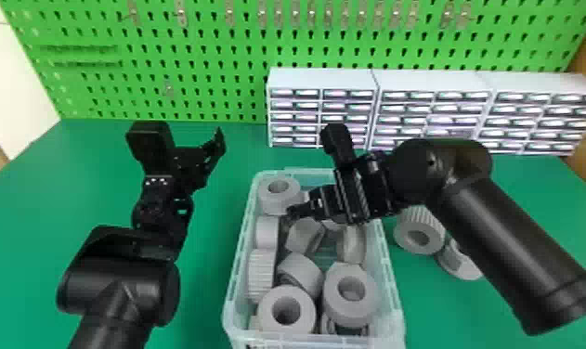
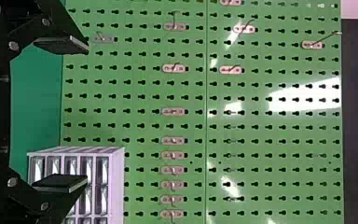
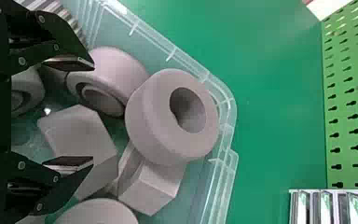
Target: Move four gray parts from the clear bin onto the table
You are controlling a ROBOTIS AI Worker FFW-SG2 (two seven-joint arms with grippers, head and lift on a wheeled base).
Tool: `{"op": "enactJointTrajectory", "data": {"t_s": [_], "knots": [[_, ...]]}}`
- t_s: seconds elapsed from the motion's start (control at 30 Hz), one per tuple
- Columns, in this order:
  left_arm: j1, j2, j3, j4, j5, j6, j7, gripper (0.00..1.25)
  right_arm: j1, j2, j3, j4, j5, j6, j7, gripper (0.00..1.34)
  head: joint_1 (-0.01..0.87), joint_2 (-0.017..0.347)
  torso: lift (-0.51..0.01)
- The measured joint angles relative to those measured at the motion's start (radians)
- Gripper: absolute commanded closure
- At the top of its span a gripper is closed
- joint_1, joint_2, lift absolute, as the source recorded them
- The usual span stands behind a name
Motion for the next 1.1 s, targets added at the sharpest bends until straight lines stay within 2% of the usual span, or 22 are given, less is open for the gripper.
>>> {"op": "enactJointTrajectory", "data": {"t_s": [0.1, 0.77, 1.1], "knots": [[0.001, 0.000, 0.000, 0.000, 0.000, 0.000, 0.000, 0.28, 0.000, 0.008, -0.001, 0.026, -0.016, -0.023, -0.010, 0.54, 0.693, 0.072, -0.052], [0.011, 0.002, 0.004, 0.000, 0.000, -0.001, 0.000, 0.28, 0.003, 0.014, -0.030, 0.075, -0.253, 0.030, -0.312, 0.54, 0.693, 0.072, -0.052], [0.011, 0.002, 0.000, 0.000, 0.000, -0.002, 0.000, 0.28, 0.004, 0.015, -0.030, 0.114, -0.300, 0.034, -0.338, 0.54, 0.693, 0.072, -0.052]]}}
